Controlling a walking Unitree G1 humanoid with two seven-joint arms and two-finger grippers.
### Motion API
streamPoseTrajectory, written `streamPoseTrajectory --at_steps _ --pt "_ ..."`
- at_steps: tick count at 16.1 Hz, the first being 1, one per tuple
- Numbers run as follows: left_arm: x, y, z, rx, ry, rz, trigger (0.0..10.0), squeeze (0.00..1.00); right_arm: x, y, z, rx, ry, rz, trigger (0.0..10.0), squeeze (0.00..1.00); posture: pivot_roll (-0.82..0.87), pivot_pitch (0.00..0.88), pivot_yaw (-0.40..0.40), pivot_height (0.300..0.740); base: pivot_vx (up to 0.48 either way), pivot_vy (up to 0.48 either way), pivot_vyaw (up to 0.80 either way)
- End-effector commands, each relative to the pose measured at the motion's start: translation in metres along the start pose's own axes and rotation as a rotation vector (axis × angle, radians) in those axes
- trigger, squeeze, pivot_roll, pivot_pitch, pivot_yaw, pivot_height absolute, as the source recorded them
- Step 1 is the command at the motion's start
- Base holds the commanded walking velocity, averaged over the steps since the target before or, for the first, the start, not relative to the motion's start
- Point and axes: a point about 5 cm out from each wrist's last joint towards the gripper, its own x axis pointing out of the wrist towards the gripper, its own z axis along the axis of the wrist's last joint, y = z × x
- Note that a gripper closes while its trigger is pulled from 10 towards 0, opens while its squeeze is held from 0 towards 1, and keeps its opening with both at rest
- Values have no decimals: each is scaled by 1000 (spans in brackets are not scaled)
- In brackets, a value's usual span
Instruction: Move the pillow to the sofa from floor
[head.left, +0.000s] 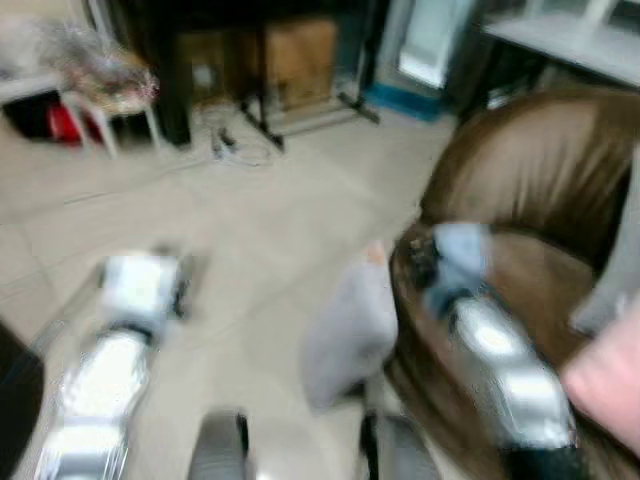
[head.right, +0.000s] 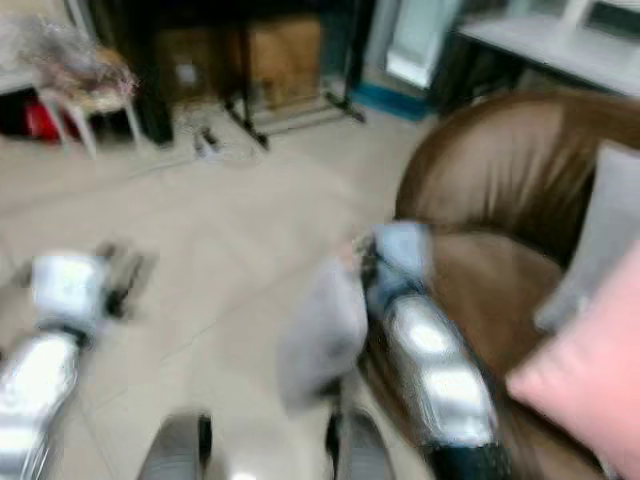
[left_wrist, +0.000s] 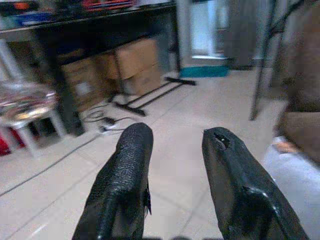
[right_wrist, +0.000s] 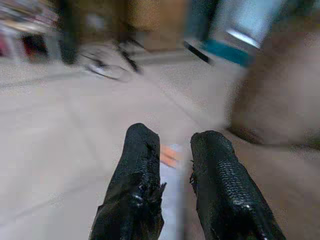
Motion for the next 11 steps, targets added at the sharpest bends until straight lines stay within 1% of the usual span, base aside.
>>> streamPoseTrajectory --at_steps 1,5,8,11 --pt "-5 12 -3 21 19 35 10000 0 3 12 8 13 -26 41 10000 0 19 0 -77 585 390 0 0" --pt "-5 12 -3 23 17 40 10000 0 4 13 8 12 -23 53 10000 0 23 0 -80 585 368 0 0" --pt "-6 12 -3 22 21 49 10000 0 5 15 6 10 -6 77 10000 0 23 0 -80 580 0 0 0" --pt "-6 11 -6 31 37 44 10000 0 4 19 3 10 5 109 10000 0 27 0 -80 550 0 0 0"
